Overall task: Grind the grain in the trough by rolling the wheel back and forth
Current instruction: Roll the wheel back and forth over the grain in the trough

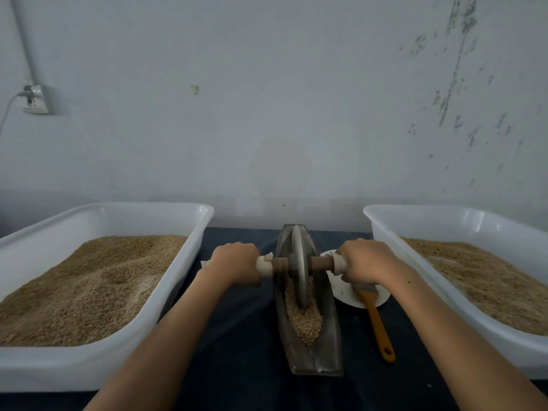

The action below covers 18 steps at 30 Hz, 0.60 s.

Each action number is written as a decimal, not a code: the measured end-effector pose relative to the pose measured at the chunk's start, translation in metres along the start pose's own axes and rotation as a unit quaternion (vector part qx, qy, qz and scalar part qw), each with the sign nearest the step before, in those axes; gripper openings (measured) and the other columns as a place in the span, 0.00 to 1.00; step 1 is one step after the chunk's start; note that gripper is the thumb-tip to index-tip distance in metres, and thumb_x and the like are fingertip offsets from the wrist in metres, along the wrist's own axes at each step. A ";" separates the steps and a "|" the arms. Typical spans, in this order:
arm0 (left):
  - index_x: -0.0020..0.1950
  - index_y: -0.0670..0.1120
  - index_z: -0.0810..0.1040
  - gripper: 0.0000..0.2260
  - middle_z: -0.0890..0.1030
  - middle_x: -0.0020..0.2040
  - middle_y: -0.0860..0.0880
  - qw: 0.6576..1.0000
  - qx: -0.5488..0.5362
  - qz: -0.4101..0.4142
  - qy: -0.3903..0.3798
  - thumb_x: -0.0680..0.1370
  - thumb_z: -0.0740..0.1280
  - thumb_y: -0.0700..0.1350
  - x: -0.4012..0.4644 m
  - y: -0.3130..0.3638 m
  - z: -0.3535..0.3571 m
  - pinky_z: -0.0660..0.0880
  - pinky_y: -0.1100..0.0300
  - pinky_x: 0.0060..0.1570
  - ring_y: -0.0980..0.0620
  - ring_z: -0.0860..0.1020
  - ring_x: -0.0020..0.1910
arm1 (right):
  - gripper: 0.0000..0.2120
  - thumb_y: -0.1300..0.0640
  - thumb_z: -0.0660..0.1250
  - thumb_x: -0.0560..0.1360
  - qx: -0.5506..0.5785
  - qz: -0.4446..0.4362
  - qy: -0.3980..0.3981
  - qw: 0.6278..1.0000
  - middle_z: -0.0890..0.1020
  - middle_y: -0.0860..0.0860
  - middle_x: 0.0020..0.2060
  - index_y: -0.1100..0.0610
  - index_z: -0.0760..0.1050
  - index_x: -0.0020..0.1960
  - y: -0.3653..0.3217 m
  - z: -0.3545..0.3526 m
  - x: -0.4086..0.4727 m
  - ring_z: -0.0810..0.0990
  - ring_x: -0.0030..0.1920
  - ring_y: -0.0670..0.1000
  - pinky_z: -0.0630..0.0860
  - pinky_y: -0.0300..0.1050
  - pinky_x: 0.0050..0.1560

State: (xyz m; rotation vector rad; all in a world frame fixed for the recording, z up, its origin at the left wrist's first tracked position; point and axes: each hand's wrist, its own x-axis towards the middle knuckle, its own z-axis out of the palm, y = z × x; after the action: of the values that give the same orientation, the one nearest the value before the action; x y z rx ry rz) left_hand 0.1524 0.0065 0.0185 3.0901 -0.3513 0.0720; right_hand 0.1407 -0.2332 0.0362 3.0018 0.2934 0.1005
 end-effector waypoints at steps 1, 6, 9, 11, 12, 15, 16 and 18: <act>0.55 0.49 0.77 0.14 0.80 0.47 0.50 1.000 -0.003 0.000 -0.022 0.71 0.71 0.50 0.000 0.000 -0.002 0.74 0.56 0.49 0.50 0.78 0.47 | 0.07 0.54 0.70 0.72 0.005 0.002 -0.032 0.999 0.80 0.49 0.44 0.50 0.74 0.49 0.001 -0.003 -0.001 0.79 0.44 0.49 0.75 0.42 0.45; 0.56 0.49 0.77 0.16 0.78 0.45 0.51 0.998 -0.001 0.004 -0.067 0.70 0.73 0.50 0.000 0.000 -0.007 0.75 0.54 0.51 0.50 0.79 0.47 | 0.11 0.54 0.72 0.71 0.044 0.008 -0.115 0.992 0.80 0.50 0.46 0.51 0.74 0.50 0.003 -0.008 -0.004 0.80 0.47 0.50 0.76 0.43 0.47; 0.55 0.49 0.78 0.16 0.79 0.45 0.51 0.998 -0.004 -0.001 -0.055 0.70 0.73 0.51 0.000 0.000 -0.005 0.76 0.54 0.50 0.50 0.79 0.47 | 0.09 0.55 0.72 0.71 0.050 0.005 -0.103 0.993 0.80 0.49 0.43 0.50 0.74 0.49 0.004 -0.007 -0.003 0.79 0.45 0.49 0.73 0.40 0.42; 0.54 0.49 0.78 0.15 0.78 0.44 0.51 1.000 -0.006 -0.003 -0.031 0.70 0.72 0.51 0.000 0.001 -0.003 0.75 0.54 0.50 0.50 0.78 0.47 | 0.08 0.55 0.71 0.72 0.037 0.006 -0.073 0.997 0.80 0.49 0.43 0.49 0.74 0.48 0.003 -0.004 -0.002 0.79 0.44 0.49 0.72 0.40 0.42; 0.53 0.49 0.78 0.13 0.78 0.43 0.52 1.000 -0.003 -0.004 -0.011 0.71 0.72 0.51 -0.001 0.001 -0.002 0.74 0.55 0.48 0.51 0.78 0.46 | 0.06 0.54 0.69 0.73 0.027 0.005 -0.045 0.999 0.80 0.48 0.42 0.49 0.73 0.47 0.002 -0.002 -0.002 0.79 0.43 0.48 0.72 0.40 0.41; 0.47 0.50 0.75 0.08 0.76 0.41 0.53 0.998 0.020 -0.010 0.064 0.72 0.69 0.51 -0.002 0.005 0.001 0.71 0.57 0.43 0.52 0.75 0.41 | 0.01 0.54 0.65 0.76 0.012 -0.001 0.081 0.997 0.80 0.47 0.42 0.48 0.73 0.46 0.000 0.010 -0.002 0.78 0.41 0.48 0.72 0.41 0.42; 0.44 0.50 0.73 0.07 0.75 0.41 0.53 0.996 0.028 -0.013 0.084 0.73 0.68 0.51 -0.003 0.006 0.002 0.70 0.57 0.42 0.53 0.73 0.41 | 0.01 0.54 0.64 0.77 0.014 -0.001 0.114 0.993 0.80 0.47 0.42 0.48 0.73 0.46 -0.001 0.013 -0.002 0.78 0.42 0.48 0.73 0.42 0.44; 0.43 0.51 0.70 0.07 0.76 0.42 0.53 0.994 0.038 -0.018 0.105 0.73 0.67 0.51 -0.003 0.009 0.004 0.68 0.57 0.41 0.53 0.72 0.40 | 0.03 0.53 0.63 0.78 0.021 0.000 0.140 0.990 0.79 0.47 0.42 0.48 0.72 0.45 0.000 0.018 0.000 0.78 0.42 0.49 0.73 0.43 0.46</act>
State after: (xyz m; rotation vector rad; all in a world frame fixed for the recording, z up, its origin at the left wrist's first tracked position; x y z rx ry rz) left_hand 0.1476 -0.0018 0.0146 3.1207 -0.2892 0.4161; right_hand 0.1416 -0.2350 0.0188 3.0250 0.3259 0.5232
